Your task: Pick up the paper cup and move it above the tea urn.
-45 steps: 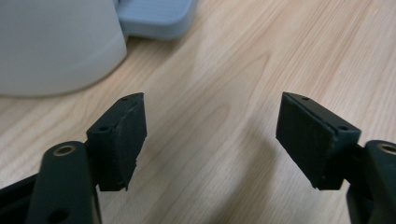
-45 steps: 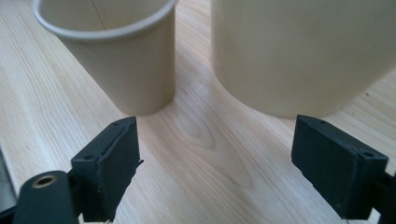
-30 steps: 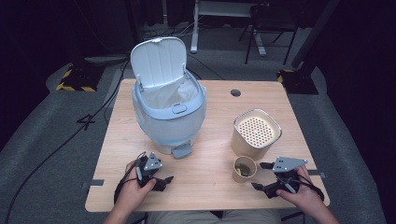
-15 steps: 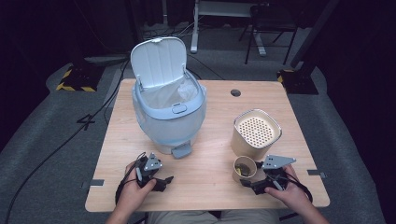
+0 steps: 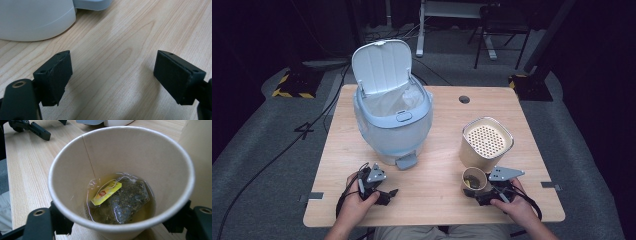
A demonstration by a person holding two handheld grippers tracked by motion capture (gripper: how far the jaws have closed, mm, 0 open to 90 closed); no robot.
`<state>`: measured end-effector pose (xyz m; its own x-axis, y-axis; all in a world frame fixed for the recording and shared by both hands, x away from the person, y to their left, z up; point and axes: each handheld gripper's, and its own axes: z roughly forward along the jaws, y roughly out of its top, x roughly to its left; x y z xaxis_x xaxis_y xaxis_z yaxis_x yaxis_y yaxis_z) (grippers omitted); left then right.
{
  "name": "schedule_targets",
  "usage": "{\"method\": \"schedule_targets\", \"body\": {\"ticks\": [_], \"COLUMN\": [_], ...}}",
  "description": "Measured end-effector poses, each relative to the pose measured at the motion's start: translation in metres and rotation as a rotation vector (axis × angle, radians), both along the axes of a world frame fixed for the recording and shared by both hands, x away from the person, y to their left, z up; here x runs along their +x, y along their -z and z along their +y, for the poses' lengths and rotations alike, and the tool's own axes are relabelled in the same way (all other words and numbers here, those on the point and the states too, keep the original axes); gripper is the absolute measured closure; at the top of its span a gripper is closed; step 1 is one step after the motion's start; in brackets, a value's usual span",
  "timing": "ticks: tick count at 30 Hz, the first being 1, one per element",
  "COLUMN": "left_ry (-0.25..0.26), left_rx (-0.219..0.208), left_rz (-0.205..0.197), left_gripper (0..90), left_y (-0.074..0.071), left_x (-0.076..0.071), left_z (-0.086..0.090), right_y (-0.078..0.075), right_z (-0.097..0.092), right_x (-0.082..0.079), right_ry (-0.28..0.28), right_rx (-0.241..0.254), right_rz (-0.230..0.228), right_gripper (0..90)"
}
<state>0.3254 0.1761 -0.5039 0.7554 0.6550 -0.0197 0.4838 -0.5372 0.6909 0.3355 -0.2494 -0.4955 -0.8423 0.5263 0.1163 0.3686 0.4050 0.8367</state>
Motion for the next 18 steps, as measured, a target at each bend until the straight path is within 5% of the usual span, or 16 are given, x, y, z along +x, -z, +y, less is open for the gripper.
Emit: {"method": "schedule_targets", "body": {"ticks": [9,18], "left_ry": [0.0,0.004], "left_rx": [0.0,0.001], "left_rz": [0.0,0.002], "left_gripper": [16.0,15.6], "left_y": [0.0,0.0], "left_x": [0.0,0.001], "left_z": [0.0,0.0], "right_y": [-0.003,-0.031], "right_z": [-0.002,-0.011], "right_x": [0.001,-0.005], "right_ry": [-0.02,-0.074], "right_rx": [-0.006,-0.002], "right_rz": [0.005,-0.022], "right_gripper": [28.8,29.0]}}
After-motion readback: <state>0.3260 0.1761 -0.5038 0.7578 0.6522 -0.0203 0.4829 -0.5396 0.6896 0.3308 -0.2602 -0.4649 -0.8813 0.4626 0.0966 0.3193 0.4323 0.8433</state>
